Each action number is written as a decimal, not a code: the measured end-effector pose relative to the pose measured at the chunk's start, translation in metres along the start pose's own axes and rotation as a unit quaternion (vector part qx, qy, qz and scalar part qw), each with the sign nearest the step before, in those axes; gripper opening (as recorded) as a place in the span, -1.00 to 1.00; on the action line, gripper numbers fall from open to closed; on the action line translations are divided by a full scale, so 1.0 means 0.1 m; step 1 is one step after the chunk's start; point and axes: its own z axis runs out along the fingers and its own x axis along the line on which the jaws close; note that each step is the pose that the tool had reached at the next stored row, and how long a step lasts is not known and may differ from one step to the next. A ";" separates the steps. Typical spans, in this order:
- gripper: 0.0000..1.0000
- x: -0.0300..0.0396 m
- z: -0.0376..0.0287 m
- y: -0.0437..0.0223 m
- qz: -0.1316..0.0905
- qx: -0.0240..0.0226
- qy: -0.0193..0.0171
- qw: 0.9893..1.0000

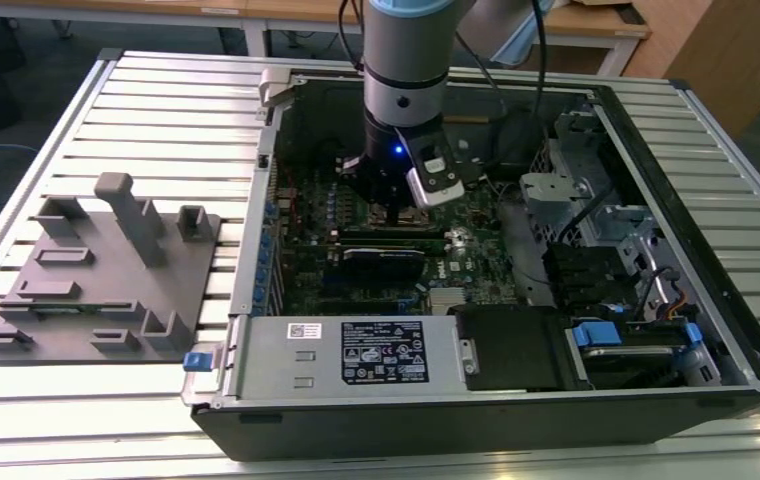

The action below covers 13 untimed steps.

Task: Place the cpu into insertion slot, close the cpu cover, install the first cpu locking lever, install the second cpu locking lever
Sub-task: 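Install the second cpu locking lever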

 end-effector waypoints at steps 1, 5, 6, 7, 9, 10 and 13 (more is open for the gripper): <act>-0.80 0.000 0.004 0.000 0.000 0.000 0.000 1.000; -0.80 0.000 0.005 0.000 0.000 0.000 0.000 1.000; -0.80 0.000 0.005 0.000 0.000 0.000 0.000 1.000; -0.80 0.000 0.005 0.000 0.000 0.000 0.000 1.000; -0.80 0.000 0.006 0.000 0.000 0.000 0.000 1.000; -0.80 0.000 0.008 0.000 0.000 0.000 0.000 1.000; -0.80 0.000 0.008 0.000 0.000 0.000 0.000 1.000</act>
